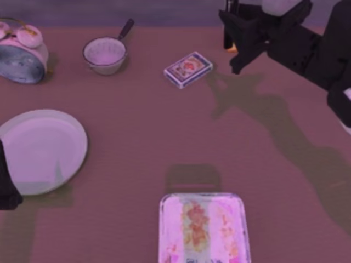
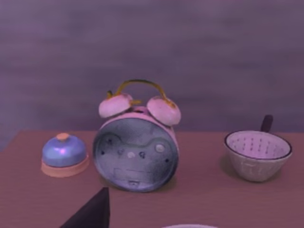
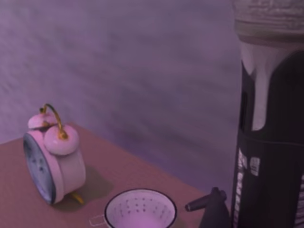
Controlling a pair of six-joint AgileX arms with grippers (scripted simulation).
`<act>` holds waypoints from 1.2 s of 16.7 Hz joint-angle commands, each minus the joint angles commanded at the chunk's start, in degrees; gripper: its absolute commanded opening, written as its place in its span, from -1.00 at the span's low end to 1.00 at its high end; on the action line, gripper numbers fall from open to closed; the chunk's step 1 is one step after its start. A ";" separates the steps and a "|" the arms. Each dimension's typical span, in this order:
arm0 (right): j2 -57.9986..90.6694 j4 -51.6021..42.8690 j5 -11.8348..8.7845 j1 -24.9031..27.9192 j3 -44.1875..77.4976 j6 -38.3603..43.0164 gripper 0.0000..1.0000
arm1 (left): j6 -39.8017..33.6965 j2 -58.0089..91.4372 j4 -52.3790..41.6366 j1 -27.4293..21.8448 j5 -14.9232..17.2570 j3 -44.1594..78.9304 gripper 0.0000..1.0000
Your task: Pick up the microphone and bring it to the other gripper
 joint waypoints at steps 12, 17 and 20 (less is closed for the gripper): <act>-13.24 -5.39 12.40 13.18 -5.83 1.16 -1.00 | 0.00 0.00 0.00 0.00 0.00 0.00 1.00; -15.80 -6.25 14.77 15.71 -6.86 1.33 -1.00 | 0.00 0.00 0.00 0.00 0.00 0.00 1.00; -15.70 -6.18 14.64 15.59 -6.71 1.39 -1.00 | 0.00 0.00 0.00 0.00 0.00 0.00 1.00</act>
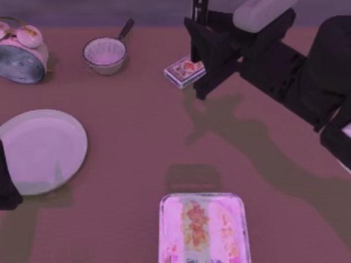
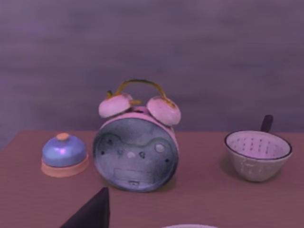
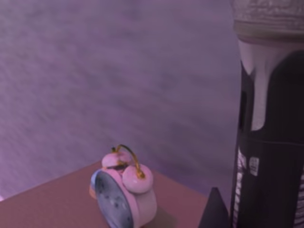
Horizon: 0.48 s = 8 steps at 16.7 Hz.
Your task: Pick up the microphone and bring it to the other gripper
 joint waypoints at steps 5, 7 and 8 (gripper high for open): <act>-0.10 -0.07 0.13 0.12 -0.15 -0.06 -1.00 | 0.00 0.00 0.00 0.00 0.00 0.00 1.00; -0.10 -0.07 0.13 0.12 -0.15 -0.06 -1.00 | 0.06 0.73 0.29 -0.29 0.57 0.62 1.00; -0.10 -0.07 0.13 0.12 -0.15 -0.06 -1.00 | 0.16 1.98 0.79 -0.75 1.48 1.66 1.00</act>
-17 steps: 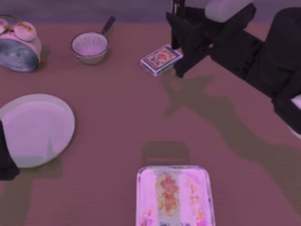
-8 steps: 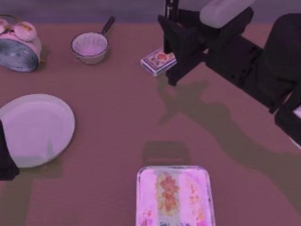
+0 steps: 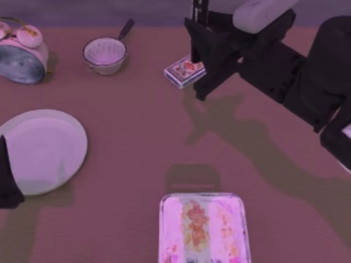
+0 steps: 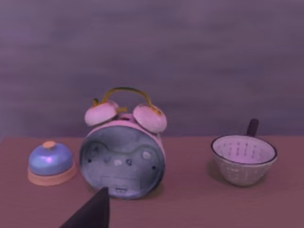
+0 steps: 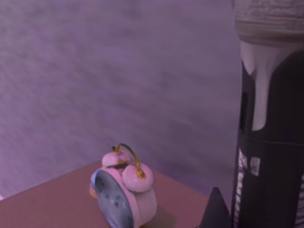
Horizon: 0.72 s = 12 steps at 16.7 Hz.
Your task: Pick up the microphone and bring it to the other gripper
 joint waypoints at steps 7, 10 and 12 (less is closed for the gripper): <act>0.00 0.00 0.00 0.00 0.00 0.00 -1.00 | 1.52 24.29 7.49 -6.61 13.79 15.99 1.00; 0.00 0.00 0.00 0.00 0.00 0.00 -1.00 | 2.26 38.29 11.30 -10.19 21.24 24.38 1.00; 0.00 0.00 0.00 0.00 0.00 0.00 -1.00 | 2.68 46.43 13.70 -12.46 25.94 29.65 1.00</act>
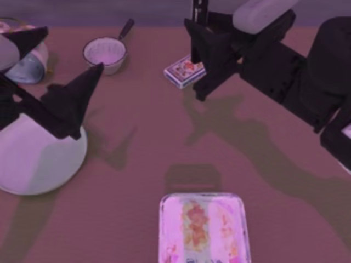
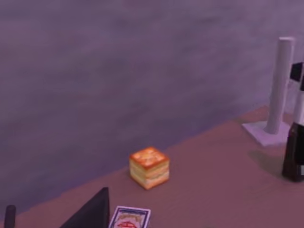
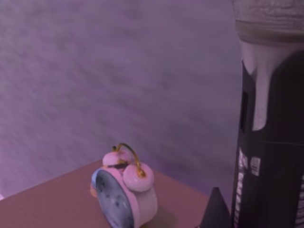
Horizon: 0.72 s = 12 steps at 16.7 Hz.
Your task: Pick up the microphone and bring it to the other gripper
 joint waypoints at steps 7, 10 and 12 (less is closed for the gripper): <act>0.00 0.00 0.00 0.00 0.00 0.00 -1.00 | 1.26 19.38 6.33 -5.44 11.28 13.23 1.00; 0.00 0.00 0.00 0.00 0.00 0.00 -1.00 | 1.40 20.86 6.88 -5.86 12.16 14.33 1.00; 0.00 0.00 0.00 0.00 0.00 0.00 -1.00 | 1.40 20.86 6.88 -5.86 12.16 14.33 1.00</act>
